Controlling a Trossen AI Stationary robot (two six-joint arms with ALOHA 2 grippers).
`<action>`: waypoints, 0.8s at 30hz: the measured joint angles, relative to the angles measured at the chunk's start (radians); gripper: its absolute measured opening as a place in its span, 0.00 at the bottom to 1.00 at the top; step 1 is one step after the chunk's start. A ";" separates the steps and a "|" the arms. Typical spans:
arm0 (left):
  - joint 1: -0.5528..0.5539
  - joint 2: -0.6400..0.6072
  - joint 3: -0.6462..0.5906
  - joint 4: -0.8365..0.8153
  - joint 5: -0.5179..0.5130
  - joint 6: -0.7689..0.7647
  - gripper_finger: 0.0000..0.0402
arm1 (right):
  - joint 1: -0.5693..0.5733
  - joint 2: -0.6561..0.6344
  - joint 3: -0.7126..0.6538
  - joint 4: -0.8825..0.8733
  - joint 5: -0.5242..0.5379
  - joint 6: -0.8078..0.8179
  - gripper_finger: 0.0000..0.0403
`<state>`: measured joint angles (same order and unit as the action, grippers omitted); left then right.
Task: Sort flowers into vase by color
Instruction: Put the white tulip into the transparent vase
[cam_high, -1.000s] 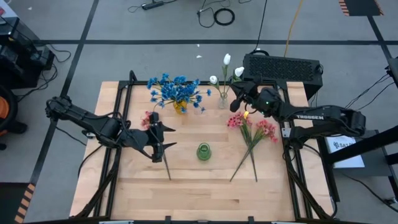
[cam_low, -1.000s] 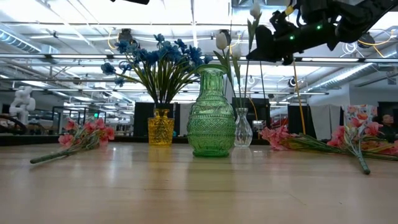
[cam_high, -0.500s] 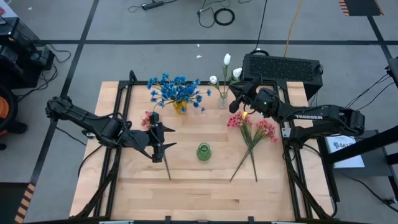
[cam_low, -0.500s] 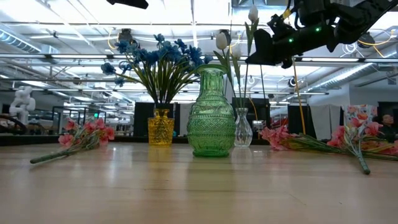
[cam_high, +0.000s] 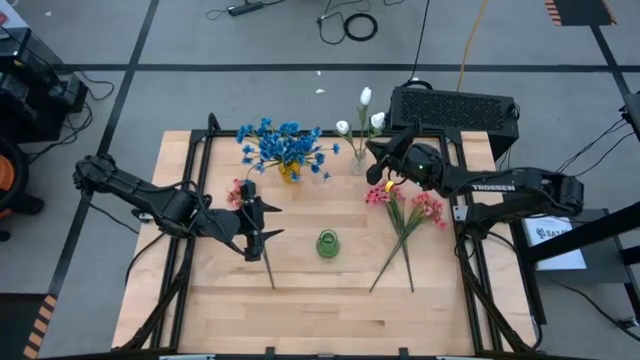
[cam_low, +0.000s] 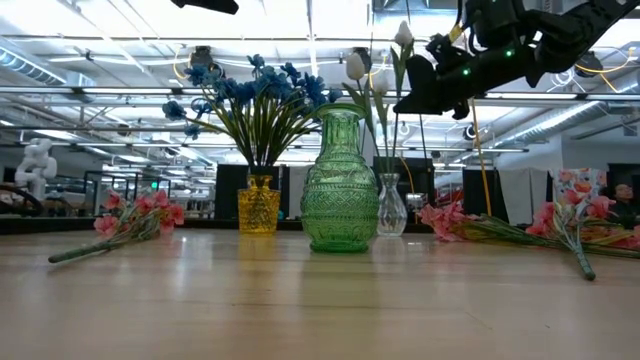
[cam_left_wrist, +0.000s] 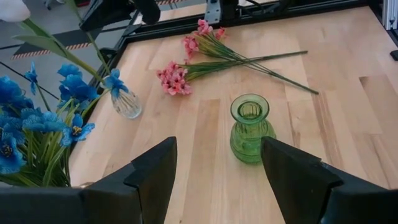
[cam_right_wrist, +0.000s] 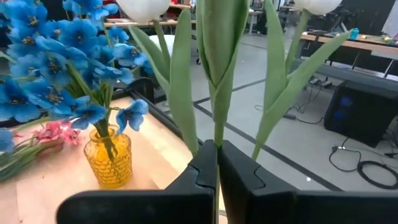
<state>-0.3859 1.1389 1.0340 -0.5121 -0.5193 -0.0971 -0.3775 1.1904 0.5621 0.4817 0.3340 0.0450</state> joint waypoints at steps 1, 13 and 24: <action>0.000 0.000 0.000 0.000 0.000 0.000 0.60 | 0.000 0.007 0.000 0.002 0.000 0.005 0.00; 0.000 0.000 0.000 -0.001 0.000 0.000 0.60 | 0.000 0.092 0.000 0.043 0.004 0.005 0.08; 0.000 0.000 0.000 -0.004 0.000 0.000 0.60 | 0.000 0.092 0.000 0.037 -0.004 -0.066 0.24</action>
<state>-0.3859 1.1385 1.0336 -0.5164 -0.5194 -0.0971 -0.3775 1.2821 0.5621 0.5188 0.3296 -0.0213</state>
